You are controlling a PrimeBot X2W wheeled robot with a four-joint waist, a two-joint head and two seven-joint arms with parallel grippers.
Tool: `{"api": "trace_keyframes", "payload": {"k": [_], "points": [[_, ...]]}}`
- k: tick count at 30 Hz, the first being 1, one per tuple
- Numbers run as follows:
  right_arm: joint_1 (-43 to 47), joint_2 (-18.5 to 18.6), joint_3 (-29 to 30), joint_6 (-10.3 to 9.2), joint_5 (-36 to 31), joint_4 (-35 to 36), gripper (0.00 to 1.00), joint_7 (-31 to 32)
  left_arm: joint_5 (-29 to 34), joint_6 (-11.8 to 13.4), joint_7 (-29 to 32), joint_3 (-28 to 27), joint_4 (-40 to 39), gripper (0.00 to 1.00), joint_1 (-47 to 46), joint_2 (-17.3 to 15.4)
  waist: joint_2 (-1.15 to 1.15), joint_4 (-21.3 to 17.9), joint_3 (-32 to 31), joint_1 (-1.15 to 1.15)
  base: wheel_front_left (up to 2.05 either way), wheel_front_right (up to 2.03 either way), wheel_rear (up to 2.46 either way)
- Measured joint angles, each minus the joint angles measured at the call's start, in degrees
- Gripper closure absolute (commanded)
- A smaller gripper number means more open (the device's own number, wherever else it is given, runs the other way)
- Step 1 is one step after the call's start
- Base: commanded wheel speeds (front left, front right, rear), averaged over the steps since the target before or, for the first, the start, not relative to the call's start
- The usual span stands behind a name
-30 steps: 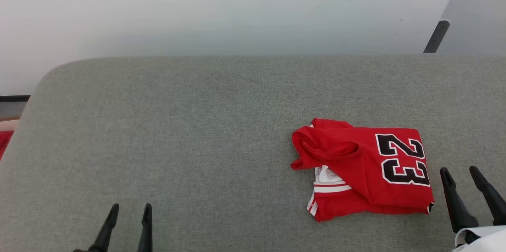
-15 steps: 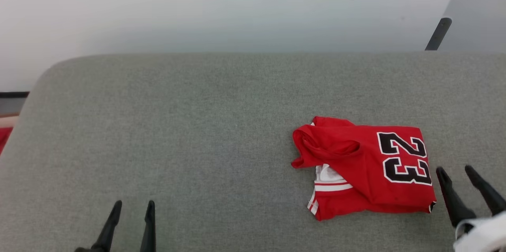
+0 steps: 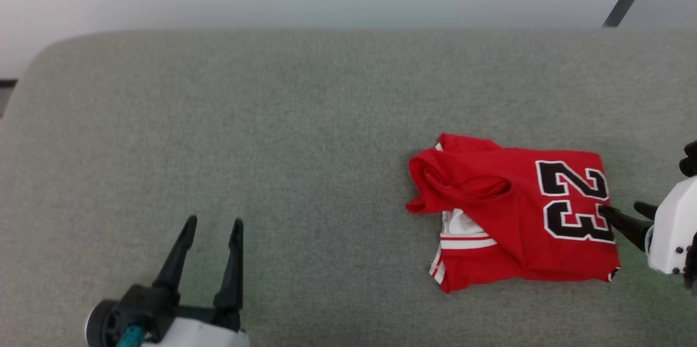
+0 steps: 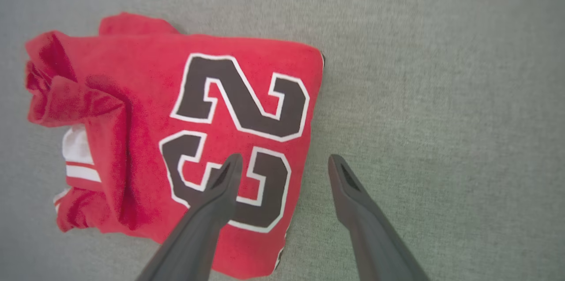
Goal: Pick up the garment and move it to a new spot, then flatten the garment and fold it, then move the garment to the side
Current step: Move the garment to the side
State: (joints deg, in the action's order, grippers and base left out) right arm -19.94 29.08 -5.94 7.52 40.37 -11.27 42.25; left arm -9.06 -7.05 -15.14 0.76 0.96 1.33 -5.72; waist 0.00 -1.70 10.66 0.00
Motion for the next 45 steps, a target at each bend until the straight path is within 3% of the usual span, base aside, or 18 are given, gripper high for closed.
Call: {"api": "trace_keyframes", "payload": {"k": [5,12,13,14,15,22,33,38,45], "points": [[-2.69,0.09,0.21,-0.01,1.74,-2.99,0.00,9.59,0.01,-0.03,0.00,0.87,0.38,0.00,-3.37,0.02,0.00,0.63,2.94,0.00,0.00,0.00,0.00],[-4.16,-2.04,0.09,-0.01,1.62,-4.27,0.00,11.15,0.19,-0.10,0.00,2.70,1.71,0.00,-7.77,-0.22,0.00,1.35,6.91,0.00,0.00,0.00,0.00],[-4.21,-2.23,0.34,-0.01,1.78,-4.39,0.54,10.20,0.19,-0.10,0.00,2.75,1.92,0.00,-8.20,-0.35,0.00,1.39,7.34,0.00,0.00,0.00,0.00],[-4.25,-2.32,0.32,-0.01,1.90,-4.28,0.82,9.28,0.19,-0.11,0.00,2.79,2.09,0.00,-8.51,-0.55,0.00,1.37,7.70,0.00,0.00,0.00,0.00],[-4.40,-2.46,0.32,-0.01,2.05,-4.30,1.00,8.28,0.21,-0.20,0.00,2.82,2.26,0.00,-8.78,-0.75,0.00,1.25,7.97,0.00,0.00,0.00,0.00],[-5.05,-4.67,2.18,0.01,4.90,-5.55,1.00,-0.90,0.55,-0.27,0.00,4.09,2.50,0.00,-10.55,-2.54,0.00,-1.81,8.46,0.00,0.00,0.00,0.00],[-4.65,-2.47,9.36,0.00,7.94,-9.20,1.00,-12.38,0.24,-0.44,0.00,13.35,1.35,0.00,-19.72,-10.24,0.00,-10.86,9.77,0.00,0.00,0.00,0.00],[-5.97,-1.47,12.27,0.00,5.60,-14.17,1.00,-18.87,-0.79,-0.44,0.00,18.34,2.40,0.00,-25.75,-14.71,0.00,-15.08,11.36,0.00,0.00,0.00,0.00],[-14.31,0.59,14.33,0.00,-0.47,-24.52,1.00,-28.30,-1.45,-0.44,0.08,22.81,3.90,0.00,-35.24,-18.91,0.00,-18.66,15.41,0.00,0.00,0.00,0.00]]}}
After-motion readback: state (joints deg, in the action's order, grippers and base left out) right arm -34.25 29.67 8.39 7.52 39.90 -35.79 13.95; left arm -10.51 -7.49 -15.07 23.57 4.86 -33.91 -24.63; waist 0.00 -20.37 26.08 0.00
